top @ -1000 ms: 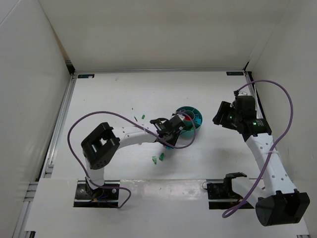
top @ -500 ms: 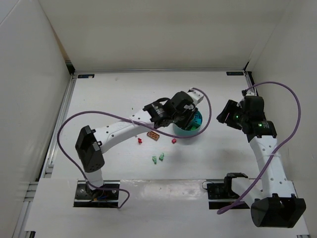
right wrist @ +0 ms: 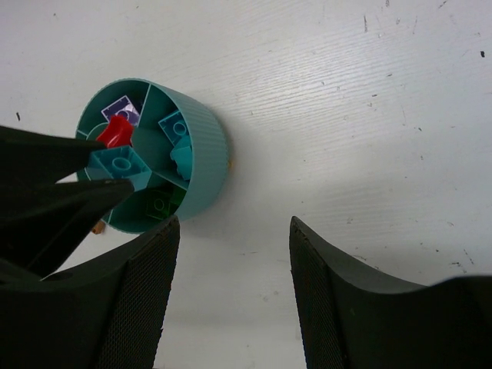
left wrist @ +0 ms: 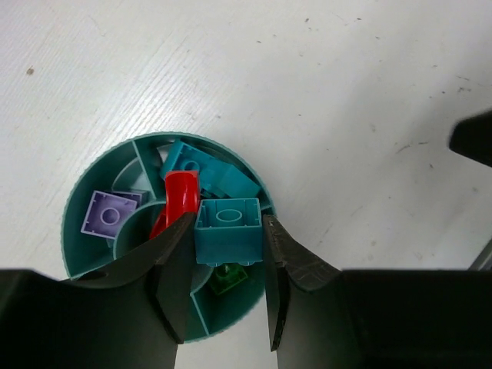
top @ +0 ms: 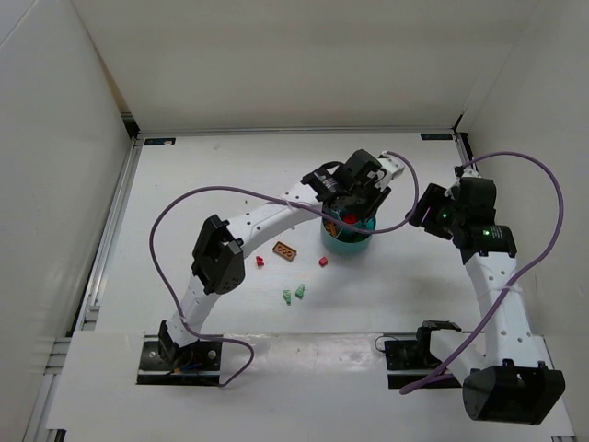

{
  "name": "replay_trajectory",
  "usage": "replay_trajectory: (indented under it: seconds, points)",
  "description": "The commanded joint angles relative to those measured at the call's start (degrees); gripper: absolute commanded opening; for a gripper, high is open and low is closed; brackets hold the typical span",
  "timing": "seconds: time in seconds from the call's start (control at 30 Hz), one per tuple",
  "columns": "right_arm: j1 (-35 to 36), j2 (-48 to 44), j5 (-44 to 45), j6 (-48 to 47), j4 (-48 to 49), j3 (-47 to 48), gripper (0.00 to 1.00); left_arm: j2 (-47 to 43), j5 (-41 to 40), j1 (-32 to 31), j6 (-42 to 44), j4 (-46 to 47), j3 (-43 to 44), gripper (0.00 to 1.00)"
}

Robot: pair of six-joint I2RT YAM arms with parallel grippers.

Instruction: Sort the legos into containers by color

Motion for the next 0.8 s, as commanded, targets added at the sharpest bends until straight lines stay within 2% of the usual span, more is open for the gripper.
replay_trajectory:
  seconds: [0.0, 0.3, 0.4, 0.5, 0.57, 0.77]
  points:
    - [0.53, -1.17, 0.04, -0.69, 1.79, -0.42, 0.63, -1.16, 1.82, 0.73, 1.23, -0.53, 4.60, 0.41]
    - [0.18, -0.82, -0.48, -0.61, 1.97, -0.33, 0.63, -0.89, -0.55, 1.25, 1.22, -0.18, 4.60, 0.41]
    - [0.27, -0.56, -0.66, -0.61, 2.23, -0.33, 0.63, -3.26, -3.61, 2.48, 0.61, -0.18, 2.76, 0.41]
    - [0.36, -0.29, -1.45, -0.35, 2.67, -0.33, 0.63, -7.48, -5.03, 3.53, -0.36, 2.19, -2.68, 0.40]
    - [0.09, 0.23, -2.68, -0.25, 2.76, -0.25, 0.63, -8.97, -5.82, 3.98, -1.50, 3.33, -4.98, 0.43]
    - [-0.08, 0.41, -3.03, -0.08, 3.02, -0.25, 0.63, -9.85, -9.77, 5.30, -8.96, 1.05, -4.10, 0.43]
